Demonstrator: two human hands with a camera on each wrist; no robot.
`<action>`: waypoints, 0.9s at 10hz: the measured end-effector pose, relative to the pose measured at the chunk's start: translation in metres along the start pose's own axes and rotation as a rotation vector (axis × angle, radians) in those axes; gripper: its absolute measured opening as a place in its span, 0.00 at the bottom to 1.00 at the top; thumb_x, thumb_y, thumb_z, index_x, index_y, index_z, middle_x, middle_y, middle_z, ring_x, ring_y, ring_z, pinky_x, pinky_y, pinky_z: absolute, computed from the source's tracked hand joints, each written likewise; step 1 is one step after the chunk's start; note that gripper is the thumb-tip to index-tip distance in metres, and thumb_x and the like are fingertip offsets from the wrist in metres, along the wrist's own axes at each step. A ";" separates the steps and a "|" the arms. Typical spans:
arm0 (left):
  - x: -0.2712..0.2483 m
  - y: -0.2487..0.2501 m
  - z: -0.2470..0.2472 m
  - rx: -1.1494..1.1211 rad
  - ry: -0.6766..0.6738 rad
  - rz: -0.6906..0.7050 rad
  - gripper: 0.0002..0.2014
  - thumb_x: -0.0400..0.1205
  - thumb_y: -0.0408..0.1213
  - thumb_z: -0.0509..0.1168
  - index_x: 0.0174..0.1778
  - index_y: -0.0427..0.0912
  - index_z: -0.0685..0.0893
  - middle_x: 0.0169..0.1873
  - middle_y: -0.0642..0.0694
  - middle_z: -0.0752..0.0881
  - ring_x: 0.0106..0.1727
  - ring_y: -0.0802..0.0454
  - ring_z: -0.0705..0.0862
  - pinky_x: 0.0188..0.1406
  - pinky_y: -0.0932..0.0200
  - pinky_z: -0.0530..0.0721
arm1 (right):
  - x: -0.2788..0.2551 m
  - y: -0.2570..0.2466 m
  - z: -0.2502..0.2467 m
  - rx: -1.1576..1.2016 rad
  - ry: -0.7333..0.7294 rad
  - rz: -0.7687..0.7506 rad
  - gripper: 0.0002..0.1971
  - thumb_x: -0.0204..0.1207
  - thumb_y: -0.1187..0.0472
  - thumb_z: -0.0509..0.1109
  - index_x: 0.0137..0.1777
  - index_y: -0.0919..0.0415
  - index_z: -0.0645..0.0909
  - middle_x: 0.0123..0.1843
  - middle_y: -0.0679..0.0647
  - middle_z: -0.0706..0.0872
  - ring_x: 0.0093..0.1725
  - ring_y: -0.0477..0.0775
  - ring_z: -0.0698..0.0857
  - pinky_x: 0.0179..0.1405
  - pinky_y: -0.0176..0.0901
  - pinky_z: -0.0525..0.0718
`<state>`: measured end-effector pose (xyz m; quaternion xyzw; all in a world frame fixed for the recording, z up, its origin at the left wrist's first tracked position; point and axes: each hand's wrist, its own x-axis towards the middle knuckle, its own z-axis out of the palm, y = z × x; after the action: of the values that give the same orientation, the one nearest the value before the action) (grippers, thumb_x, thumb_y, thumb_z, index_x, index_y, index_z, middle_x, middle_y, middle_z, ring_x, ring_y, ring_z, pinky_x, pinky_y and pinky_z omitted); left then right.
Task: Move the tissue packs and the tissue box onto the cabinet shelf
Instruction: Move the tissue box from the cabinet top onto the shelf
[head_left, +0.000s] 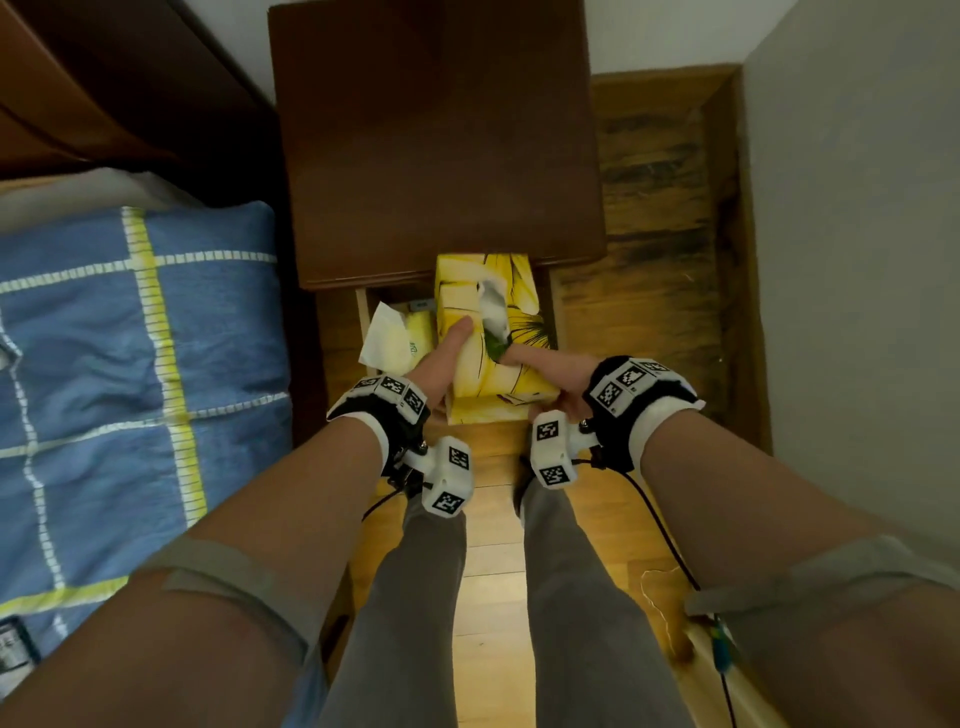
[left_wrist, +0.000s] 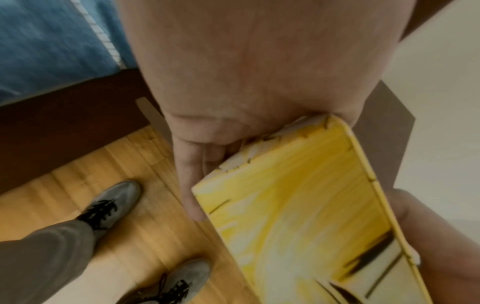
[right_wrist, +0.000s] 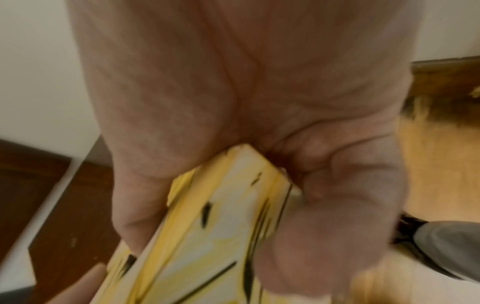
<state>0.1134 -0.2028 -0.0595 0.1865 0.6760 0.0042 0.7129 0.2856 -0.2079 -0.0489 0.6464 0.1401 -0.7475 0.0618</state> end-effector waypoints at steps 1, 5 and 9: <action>-0.013 -0.007 -0.003 0.046 0.016 -0.113 0.42 0.71 0.79 0.53 0.68 0.50 0.80 0.62 0.41 0.86 0.64 0.37 0.84 0.67 0.33 0.82 | -0.009 0.003 0.011 -0.007 -0.036 0.040 0.18 0.74 0.40 0.67 0.48 0.56 0.80 0.35 0.54 0.84 0.25 0.52 0.83 0.24 0.36 0.80; 0.025 -0.007 0.007 -0.076 0.010 0.001 0.23 0.82 0.52 0.66 0.69 0.44 0.81 0.66 0.39 0.85 0.64 0.40 0.86 0.66 0.41 0.84 | 0.036 -0.007 -0.011 0.106 0.293 0.021 0.43 0.53 0.32 0.75 0.67 0.55 0.79 0.65 0.58 0.84 0.42 0.58 0.88 0.28 0.41 0.84; 0.076 0.012 0.008 -0.141 -0.044 0.106 0.19 0.86 0.45 0.64 0.71 0.42 0.79 0.64 0.44 0.86 0.57 0.47 0.86 0.62 0.47 0.85 | 0.082 -0.032 -0.026 0.230 0.389 -0.082 0.31 0.77 0.37 0.65 0.74 0.56 0.73 0.71 0.57 0.79 0.67 0.61 0.82 0.60 0.57 0.86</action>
<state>0.1310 -0.1742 -0.1288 0.1715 0.6475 0.0853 0.7376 0.2887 -0.1623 -0.1284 0.7750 0.0895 -0.6216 -0.0711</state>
